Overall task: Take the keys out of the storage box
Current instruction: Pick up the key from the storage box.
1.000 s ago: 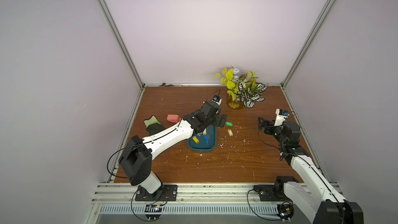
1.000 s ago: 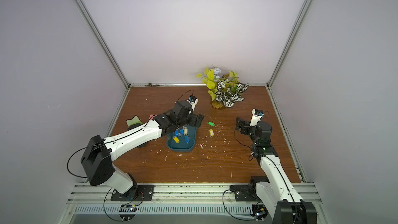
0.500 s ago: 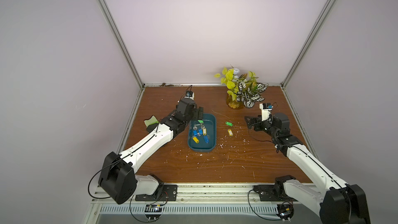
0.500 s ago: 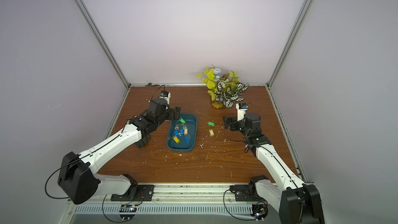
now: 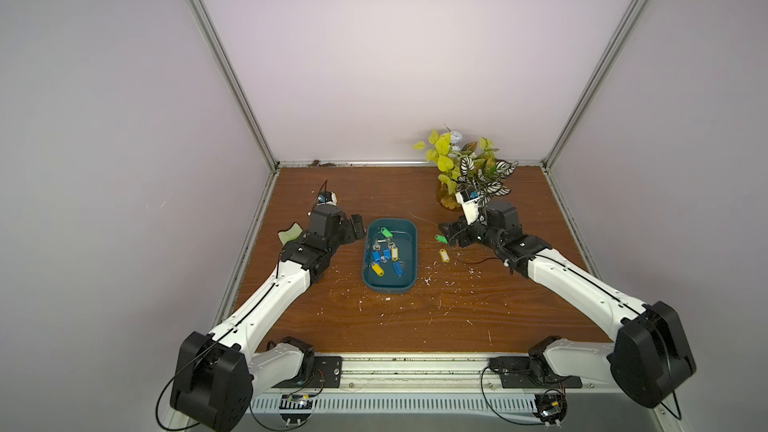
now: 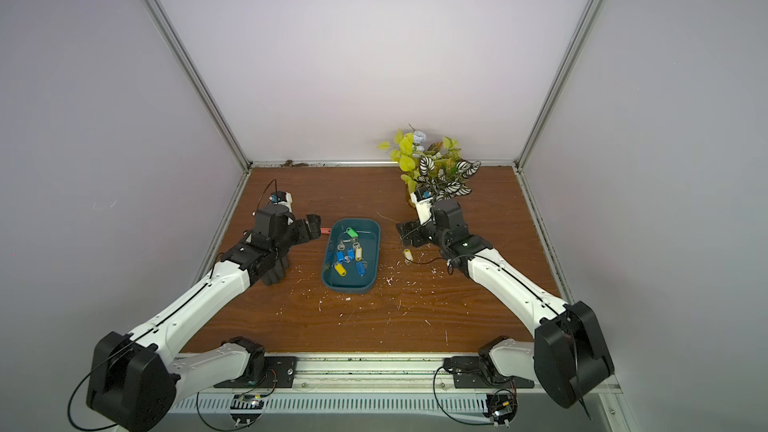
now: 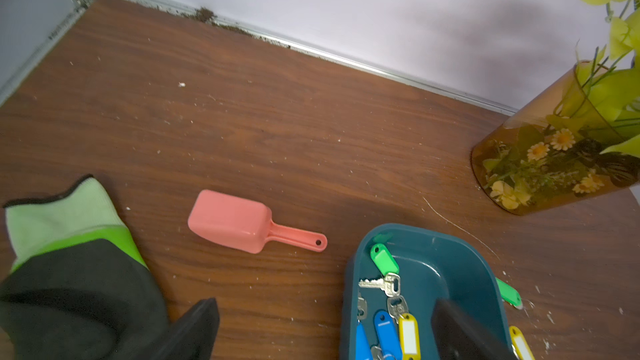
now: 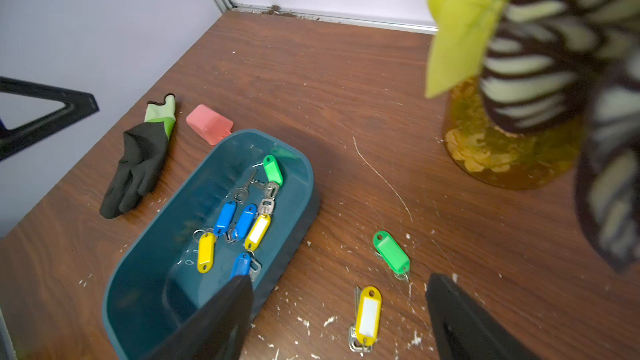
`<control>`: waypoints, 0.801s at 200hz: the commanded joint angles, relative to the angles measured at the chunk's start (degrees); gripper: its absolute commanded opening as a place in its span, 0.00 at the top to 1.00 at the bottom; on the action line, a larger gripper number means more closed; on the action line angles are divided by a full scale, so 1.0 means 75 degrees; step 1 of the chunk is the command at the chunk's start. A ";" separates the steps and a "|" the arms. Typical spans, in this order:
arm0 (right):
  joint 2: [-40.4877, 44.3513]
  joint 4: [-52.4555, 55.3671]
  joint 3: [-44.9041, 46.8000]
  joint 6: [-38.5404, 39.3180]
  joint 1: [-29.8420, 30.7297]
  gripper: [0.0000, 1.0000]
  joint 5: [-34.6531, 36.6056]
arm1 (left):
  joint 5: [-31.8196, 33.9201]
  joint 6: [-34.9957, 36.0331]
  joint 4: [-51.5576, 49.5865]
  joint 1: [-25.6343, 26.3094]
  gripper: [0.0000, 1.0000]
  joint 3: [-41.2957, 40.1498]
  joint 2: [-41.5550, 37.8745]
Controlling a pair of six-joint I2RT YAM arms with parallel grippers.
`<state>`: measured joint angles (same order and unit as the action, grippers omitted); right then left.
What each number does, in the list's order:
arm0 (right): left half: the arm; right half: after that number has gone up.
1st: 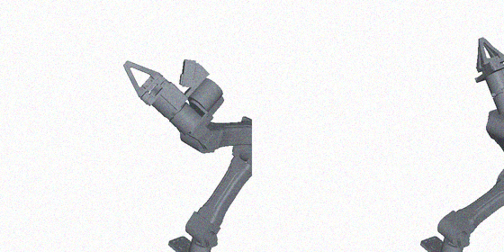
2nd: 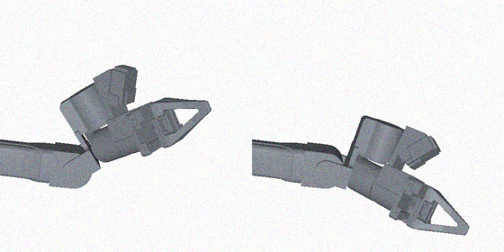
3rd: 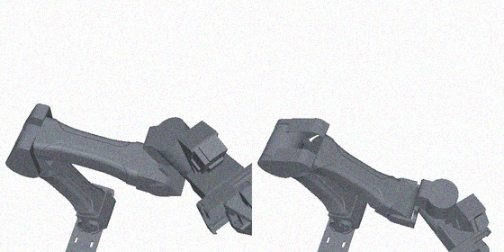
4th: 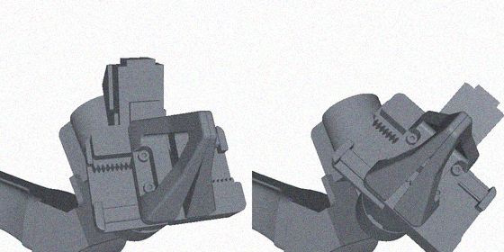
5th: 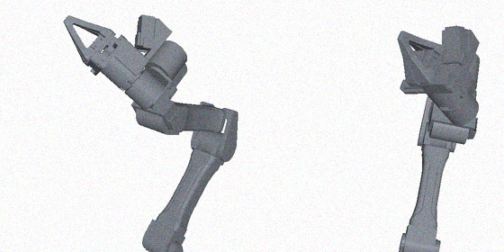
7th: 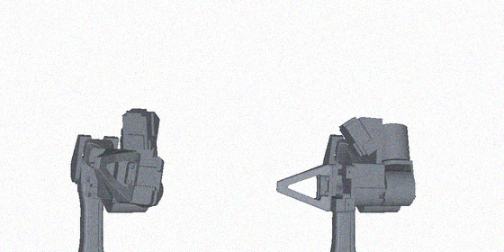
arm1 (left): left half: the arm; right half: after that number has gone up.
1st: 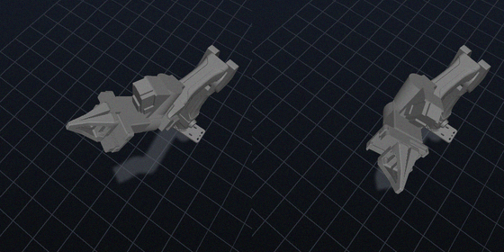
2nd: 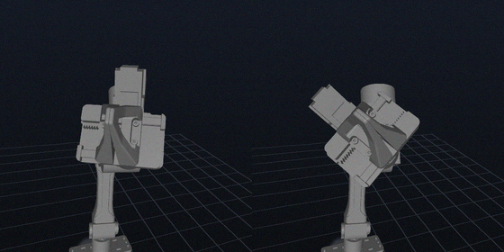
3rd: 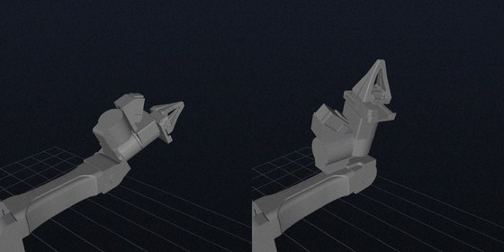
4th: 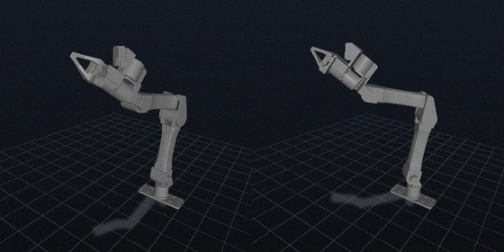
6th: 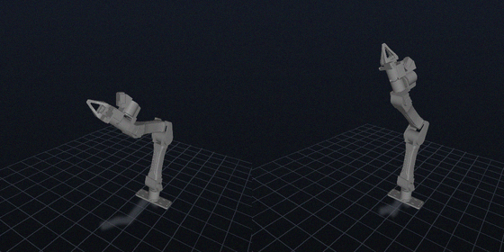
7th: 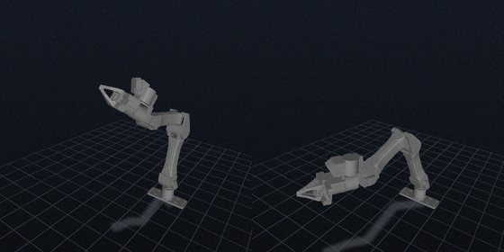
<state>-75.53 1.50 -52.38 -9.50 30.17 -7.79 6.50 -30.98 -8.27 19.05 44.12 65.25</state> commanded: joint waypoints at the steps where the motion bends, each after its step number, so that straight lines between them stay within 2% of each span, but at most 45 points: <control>1: -0.0584 0.0810 -0.0976 0.0488 0.0503 0.18 0.0420 | -0.0275 -0.0577 0.0216 -0.0102 0.00 -0.0330 -0.0157; 41: -0.2170 0.2111 -0.2765 0.0999 0.1370 0.26 0.0887 | -0.0451 -0.0900 0.0318 -0.0112 0.00 -0.0704 -0.0102; 76: -0.3457 0.3017 -0.4122 0.1434 0.1916 0.29 0.0958 | -0.0510 -0.0954 0.0272 -0.0112 0.00 -0.0840 -0.0007; 160: -0.4914 0.2925 -0.4838 0.1258 0.2458 0.35 -0.0165 | -0.0609 -0.1202 0.0526 -0.0114 0.00 -0.1426 0.0027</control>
<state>-111.50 23.07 -86.78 0.43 47.66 -5.54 2.57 -39.09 -6.00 18.79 34.17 65.06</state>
